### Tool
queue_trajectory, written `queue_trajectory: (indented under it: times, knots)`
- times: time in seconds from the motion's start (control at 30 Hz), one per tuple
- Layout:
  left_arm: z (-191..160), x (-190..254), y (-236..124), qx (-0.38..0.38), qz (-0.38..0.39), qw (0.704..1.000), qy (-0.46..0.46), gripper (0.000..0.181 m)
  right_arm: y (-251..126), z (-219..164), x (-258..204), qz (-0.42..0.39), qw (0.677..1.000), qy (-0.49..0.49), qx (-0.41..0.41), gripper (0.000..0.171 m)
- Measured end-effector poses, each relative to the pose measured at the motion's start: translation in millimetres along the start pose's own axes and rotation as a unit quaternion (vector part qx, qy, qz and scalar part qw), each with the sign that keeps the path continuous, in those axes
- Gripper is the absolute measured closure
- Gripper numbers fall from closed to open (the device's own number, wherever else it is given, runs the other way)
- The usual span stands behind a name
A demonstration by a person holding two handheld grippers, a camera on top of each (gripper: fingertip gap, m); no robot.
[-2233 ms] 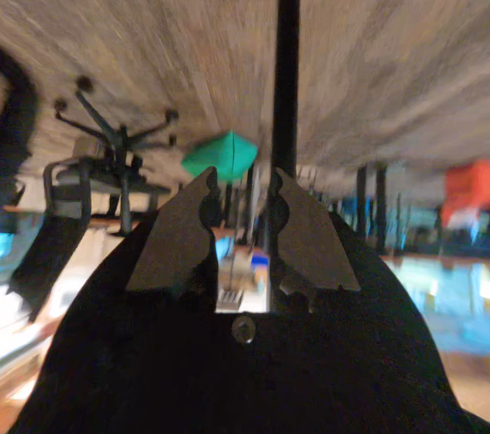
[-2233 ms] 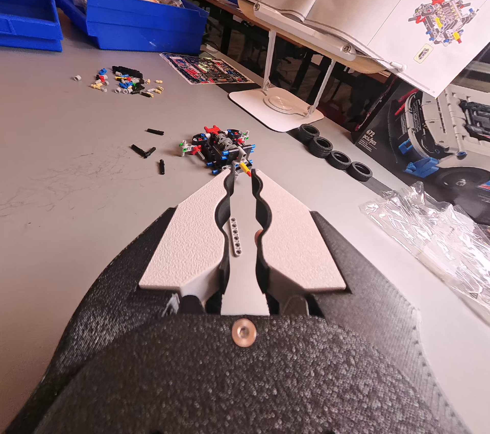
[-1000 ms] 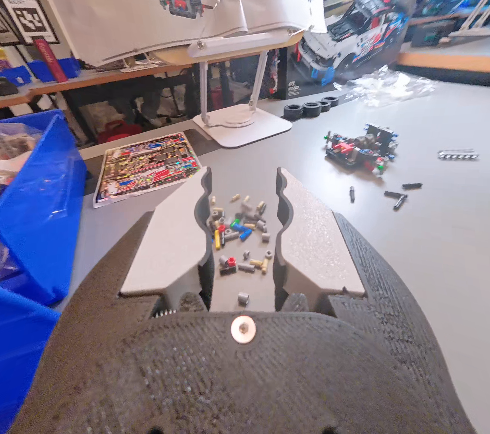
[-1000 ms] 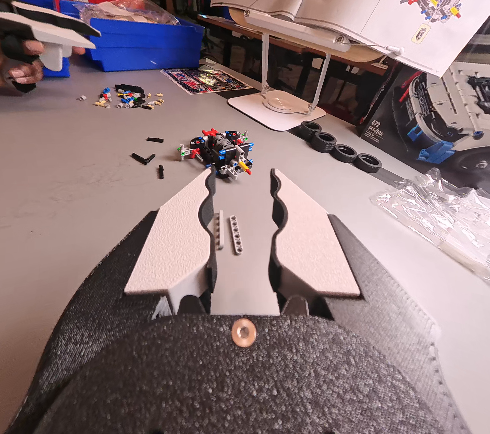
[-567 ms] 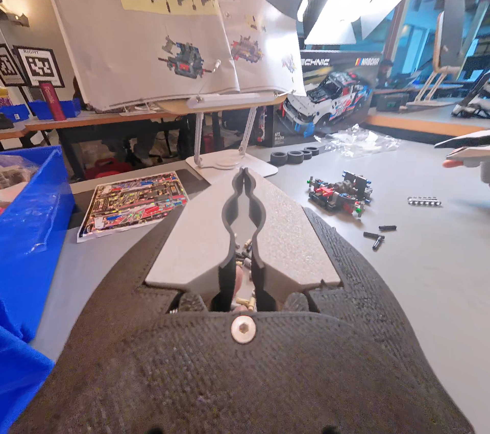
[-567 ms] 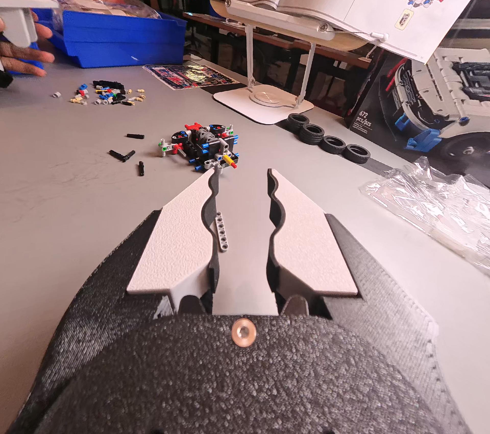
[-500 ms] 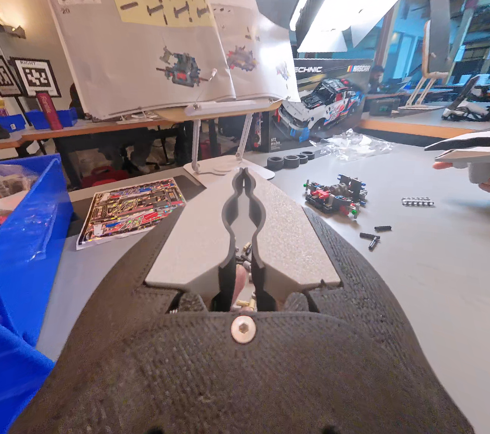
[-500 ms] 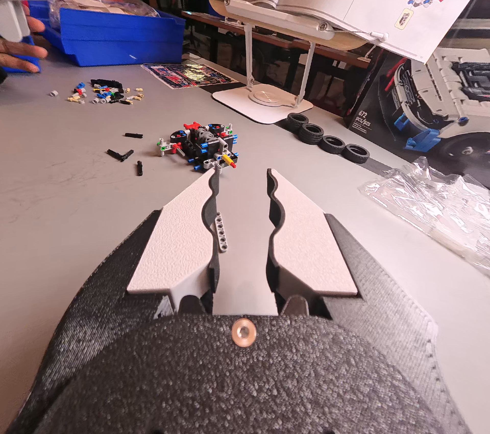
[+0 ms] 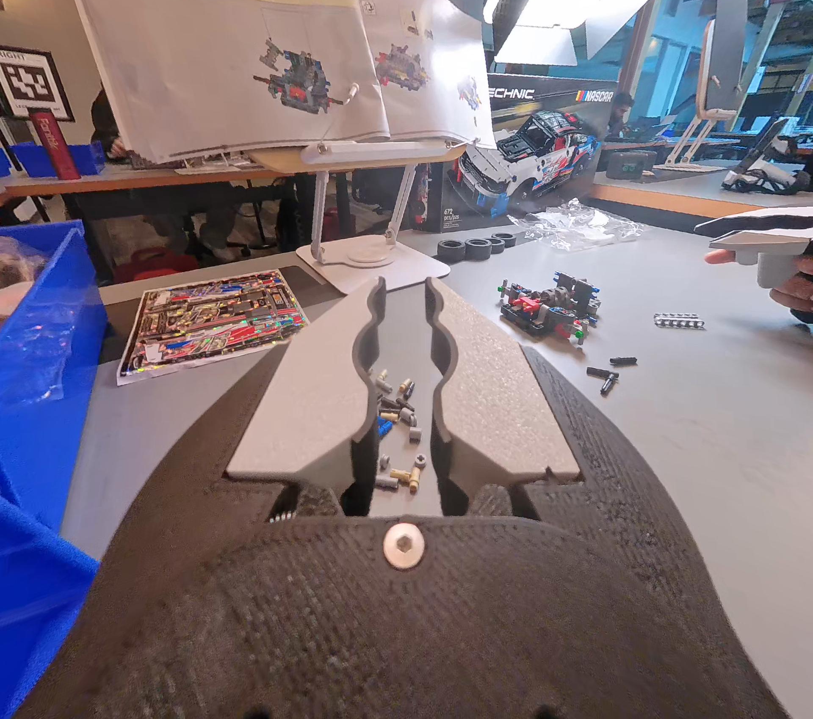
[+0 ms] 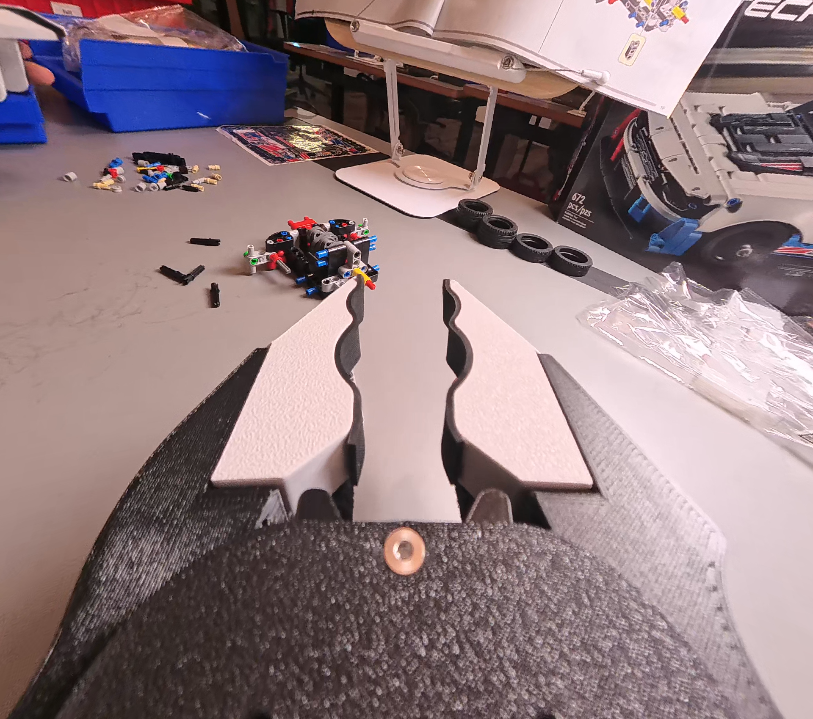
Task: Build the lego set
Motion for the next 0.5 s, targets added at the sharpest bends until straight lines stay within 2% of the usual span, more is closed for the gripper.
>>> queue_trajectory:
  times: [0.07,0.23,0.5]
  knots:
    - [-3.2,-2.1,-0.3,-0.010,0.000,1.000,-0.011,0.163,-0.1,1.4,-0.3,0.001,1.000,0.001,0.004,0.138]
    - [-4.3,-4.6,-2.7,-0.010,0.008,1.000,-0.011,0.181,-0.6,1.9,-1.5,0.003,1.000,-0.005,0.004,0.138]
    - [-7.7,5.9,-3.3,-0.025,-0.001,0.999,0.028,0.181,-2.5,3.3,-0.7,-0.001,1.000,-0.012,0.003,0.137]
Point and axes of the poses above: each gripper's, where its closed fingertips meet, y out along the fingers, z out of its top, x = y × z across the jaws, the point moved 3 cm from there along -y, back along the fingers, and after that the axes turned 4 degrees about x, right-handed, at the moved point
